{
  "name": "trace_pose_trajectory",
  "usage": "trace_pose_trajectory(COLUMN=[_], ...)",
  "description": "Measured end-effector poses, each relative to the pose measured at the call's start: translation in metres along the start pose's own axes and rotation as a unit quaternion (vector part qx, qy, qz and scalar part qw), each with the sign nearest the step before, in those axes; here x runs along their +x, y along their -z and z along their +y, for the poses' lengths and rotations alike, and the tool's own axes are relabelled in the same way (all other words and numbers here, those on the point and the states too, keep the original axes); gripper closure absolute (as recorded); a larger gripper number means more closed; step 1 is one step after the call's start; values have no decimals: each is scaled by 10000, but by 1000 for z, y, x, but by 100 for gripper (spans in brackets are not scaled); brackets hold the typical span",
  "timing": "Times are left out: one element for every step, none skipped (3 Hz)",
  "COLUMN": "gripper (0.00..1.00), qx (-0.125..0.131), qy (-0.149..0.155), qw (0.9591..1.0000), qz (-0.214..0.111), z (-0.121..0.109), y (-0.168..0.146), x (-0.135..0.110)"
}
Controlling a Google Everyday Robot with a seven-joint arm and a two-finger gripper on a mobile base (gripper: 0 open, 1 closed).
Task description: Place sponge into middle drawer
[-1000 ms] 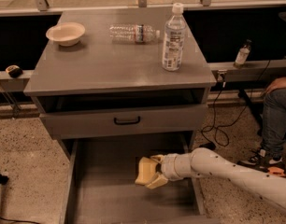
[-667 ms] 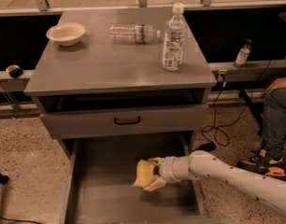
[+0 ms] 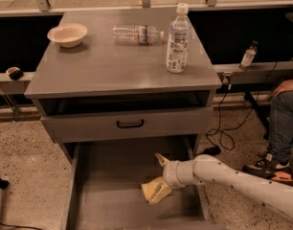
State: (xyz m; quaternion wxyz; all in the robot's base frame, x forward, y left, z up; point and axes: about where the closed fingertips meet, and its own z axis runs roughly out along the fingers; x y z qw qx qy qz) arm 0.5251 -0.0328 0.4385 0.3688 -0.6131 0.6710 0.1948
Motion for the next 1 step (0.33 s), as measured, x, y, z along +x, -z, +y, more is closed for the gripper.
trace_pose_trajectory(gripper=[0], qx=[0], qy=[0], qw=[10000], qz=[0], z=[0], y=[0], x=[0])
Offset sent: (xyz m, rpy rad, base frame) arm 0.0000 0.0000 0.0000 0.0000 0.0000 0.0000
